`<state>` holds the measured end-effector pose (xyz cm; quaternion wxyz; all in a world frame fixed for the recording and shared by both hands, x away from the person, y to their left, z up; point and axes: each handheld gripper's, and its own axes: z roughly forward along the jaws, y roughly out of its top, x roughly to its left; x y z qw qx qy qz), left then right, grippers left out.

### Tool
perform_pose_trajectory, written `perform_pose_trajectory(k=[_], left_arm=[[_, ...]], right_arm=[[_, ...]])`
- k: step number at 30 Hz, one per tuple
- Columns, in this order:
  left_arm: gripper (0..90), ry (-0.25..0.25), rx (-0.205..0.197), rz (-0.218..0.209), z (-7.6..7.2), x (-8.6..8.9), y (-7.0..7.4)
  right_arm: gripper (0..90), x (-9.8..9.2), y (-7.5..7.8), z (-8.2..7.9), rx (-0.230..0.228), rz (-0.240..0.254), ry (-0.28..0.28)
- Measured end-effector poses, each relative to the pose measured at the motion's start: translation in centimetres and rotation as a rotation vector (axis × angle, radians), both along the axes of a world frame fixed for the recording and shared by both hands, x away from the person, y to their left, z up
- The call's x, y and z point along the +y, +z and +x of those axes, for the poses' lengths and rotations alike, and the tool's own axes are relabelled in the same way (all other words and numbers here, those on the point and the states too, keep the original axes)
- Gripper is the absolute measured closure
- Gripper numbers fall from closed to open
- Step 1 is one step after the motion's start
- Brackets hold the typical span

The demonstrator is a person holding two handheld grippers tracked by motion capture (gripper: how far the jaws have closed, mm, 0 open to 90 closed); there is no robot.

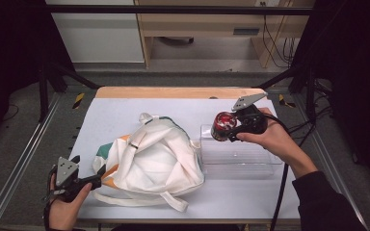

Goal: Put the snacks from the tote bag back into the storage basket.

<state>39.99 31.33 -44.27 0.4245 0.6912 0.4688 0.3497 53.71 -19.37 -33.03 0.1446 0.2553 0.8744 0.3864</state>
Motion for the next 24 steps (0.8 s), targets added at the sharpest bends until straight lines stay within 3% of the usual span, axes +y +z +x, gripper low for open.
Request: perform_pose_trajectory(k=[15,24], left_arm=[[5.6,-0.003,0.009,0.006,-0.3,0.2,-0.1],[5.6,-0.001,0.013,0.009,-0.4,0.2,-0.2]], right_arm=[[25.9,0.2,-0.7,0.3,-0.009,-0.094,0.049],[25.9,0.9,-2.0,1.8,0.014,-0.099,0.092]])
